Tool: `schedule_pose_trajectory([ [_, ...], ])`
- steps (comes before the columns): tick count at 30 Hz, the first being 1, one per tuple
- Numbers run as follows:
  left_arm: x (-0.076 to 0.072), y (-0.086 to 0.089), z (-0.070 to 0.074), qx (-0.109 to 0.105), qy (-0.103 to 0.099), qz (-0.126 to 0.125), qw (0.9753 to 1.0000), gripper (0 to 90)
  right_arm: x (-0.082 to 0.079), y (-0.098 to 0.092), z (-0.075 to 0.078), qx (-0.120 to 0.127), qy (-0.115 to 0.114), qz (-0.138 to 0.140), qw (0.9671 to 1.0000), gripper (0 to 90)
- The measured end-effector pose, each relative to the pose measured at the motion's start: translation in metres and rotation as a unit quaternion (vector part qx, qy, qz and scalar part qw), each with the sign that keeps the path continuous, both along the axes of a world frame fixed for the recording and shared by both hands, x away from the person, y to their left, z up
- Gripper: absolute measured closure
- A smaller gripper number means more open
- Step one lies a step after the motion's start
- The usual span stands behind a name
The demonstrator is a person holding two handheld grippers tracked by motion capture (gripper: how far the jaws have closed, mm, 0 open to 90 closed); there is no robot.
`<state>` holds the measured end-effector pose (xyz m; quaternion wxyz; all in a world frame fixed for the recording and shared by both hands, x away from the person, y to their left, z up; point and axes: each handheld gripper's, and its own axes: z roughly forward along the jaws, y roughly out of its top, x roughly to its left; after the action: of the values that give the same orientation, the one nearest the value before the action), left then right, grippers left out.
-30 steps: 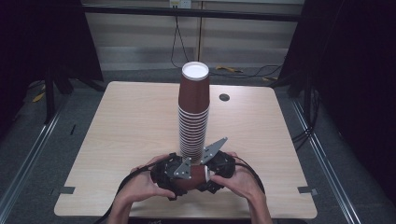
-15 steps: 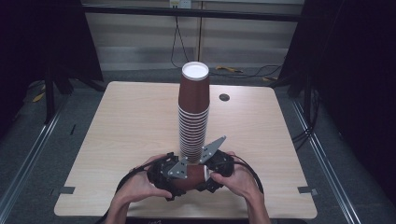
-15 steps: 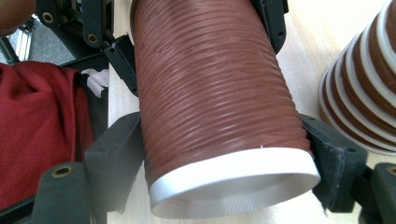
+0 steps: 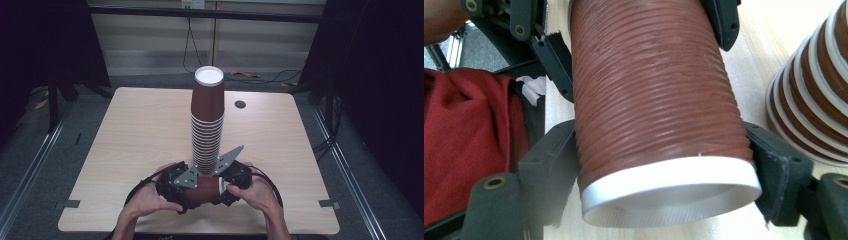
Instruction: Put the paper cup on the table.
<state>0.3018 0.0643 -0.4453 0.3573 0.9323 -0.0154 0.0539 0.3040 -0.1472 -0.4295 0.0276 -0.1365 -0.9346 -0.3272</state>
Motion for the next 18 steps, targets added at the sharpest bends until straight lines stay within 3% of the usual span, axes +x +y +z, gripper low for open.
schedule_pose_trajectory([
  [6,0.001,0.003,0.002,-0.016,0.002,-0.001,0.9999,10.7,-0.002,0.000,0.003,0.003,-0.006,-0.001,1.0000,23.1],
  [9,0.002,0.007,0.006,-0.052,0.012,-0.005,0.9985,12.7,-0.001,0.001,0.002,0.004,-0.007,0.001,1.0000,23.3],
  [16,0.002,0.009,0.008,-0.071,0.013,-0.002,0.9974,14.3,-0.001,0.000,0.003,0.004,-0.011,0.000,0.9999,23.3],
  [17,0.003,0.010,0.009,-0.080,0.016,-0.004,0.9967,15.8,-0.001,0.000,0.002,0.004,-0.009,-0.001,1.0000,23.3],
  [18,0.003,0.011,0.011,-0.104,0.019,0.003,0.9944,17.2,-0.001,0.000,0.002,0.002,-0.010,-0.001,0.9999,23.3],
])
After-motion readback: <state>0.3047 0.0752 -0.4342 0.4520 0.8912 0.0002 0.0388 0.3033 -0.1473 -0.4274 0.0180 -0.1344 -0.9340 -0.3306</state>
